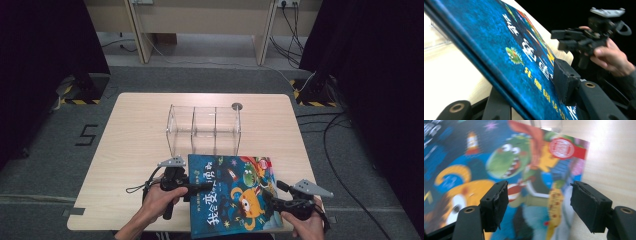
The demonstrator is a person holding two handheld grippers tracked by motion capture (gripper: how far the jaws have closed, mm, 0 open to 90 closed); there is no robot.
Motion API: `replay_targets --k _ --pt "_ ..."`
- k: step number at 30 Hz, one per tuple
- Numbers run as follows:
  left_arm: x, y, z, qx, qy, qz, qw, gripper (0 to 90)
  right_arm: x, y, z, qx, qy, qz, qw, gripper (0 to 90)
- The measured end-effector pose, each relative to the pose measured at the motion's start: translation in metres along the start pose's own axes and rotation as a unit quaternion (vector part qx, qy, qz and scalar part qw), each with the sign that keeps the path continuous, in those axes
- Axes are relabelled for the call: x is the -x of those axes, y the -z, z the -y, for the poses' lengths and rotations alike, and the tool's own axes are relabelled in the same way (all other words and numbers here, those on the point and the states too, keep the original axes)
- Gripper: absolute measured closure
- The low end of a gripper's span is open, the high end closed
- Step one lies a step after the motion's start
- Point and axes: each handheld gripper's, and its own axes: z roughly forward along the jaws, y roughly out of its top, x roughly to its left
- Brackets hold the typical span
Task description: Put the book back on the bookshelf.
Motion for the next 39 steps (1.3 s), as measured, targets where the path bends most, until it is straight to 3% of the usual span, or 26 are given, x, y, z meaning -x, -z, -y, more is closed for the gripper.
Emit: replay_targets --k 5,13,15,16,20,27,30,31,32,34,36,37,38,39 --pt "0.003 -0.002 -0.007 0.012 -0.002 -0.011 0.9999 60.0 -0.017 0.008 0.007 0.01 0.024 -0.005 0.9997 29.3" --pt "0.002 -0.007 -0.012 0.016 0.005 -0.026 0.9995 60.0 -0.045 0.015 0.018 -0.003 0.057 -0.022 0.9981 27.6" --pt "0.001 -0.007 -0.013 0.016 0.007 -0.027 0.9995 60.0 -0.052 0.016 0.021 -0.001 0.065 -0.035 0.9973 26.7" --pt "0.0 -0.008 -0.013 0.016 0.008 -0.027 0.9995 60.1 -0.058 0.016 0.025 -0.001 0.063 -0.054 0.9966 25.9" --pt "0.0 -0.009 -0.015 0.016 0.012 -0.029 0.9994 60.3 -0.064 0.016 0.028 -0.006 0.072 -0.054 0.9959 24.3" --pt "0.001 -0.01 -0.019 0.023 0.017 -0.033 0.999 61.5 -0.077 0.016 0.028 0.009 0.086 -0.066 0.9941 24.2" --pt "-0.002 -0.012 -0.02 0.023 0.022 -0.035 0.9989 61.4 -0.082 0.015 0.03 0.001 0.1 -0.072 0.9924 23.4" --pt "-0.003 -0.012 -0.02 0.025 0.025 -0.036 0.9987 61.4 -0.085 0.015 0.032 -0.005 0.107 -0.068 0.9919 23.1" --pt "-0.003 -0.012 -0.02 0.026 0.029 -0.037 0.9986 61.4 -0.091 0.011 0.034 -0.017 0.137 -0.048 0.9892 22.3" --pt "-0.002 -0.012 -0.019 0.026 0.028 -0.038 0.9985 61.3 -0.096 0.008 0.036 -0.029 0.167 -0.02 0.9853 21.1" --pt "0.0 -0.011 -0.019 0.027 0.024 -0.039 0.9986 61.1 -0.097 0.006 0.036 -0.032 0.174 -0.011 0.9842 20.6" --pt "0.001 -0.011 -0.019 0.028 0.023 -0.041 0.9985 60.8 -0.098 0.004 0.036 -0.036 0.183 0.006 0.9825 21.4" --pt "0.002 -0.011 -0.019 0.03 0.023 -0.043 0.9984 59.9 -0.096 0.001 0.037 -0.047 0.194 0.04 0.979 23.2" --pt "0.002 -0.011 -0.019 0.03 0.023 -0.043 0.9984 59.2 -0.096 0.001 0.037 -0.047 0.194 0.04 0.979 23.2"
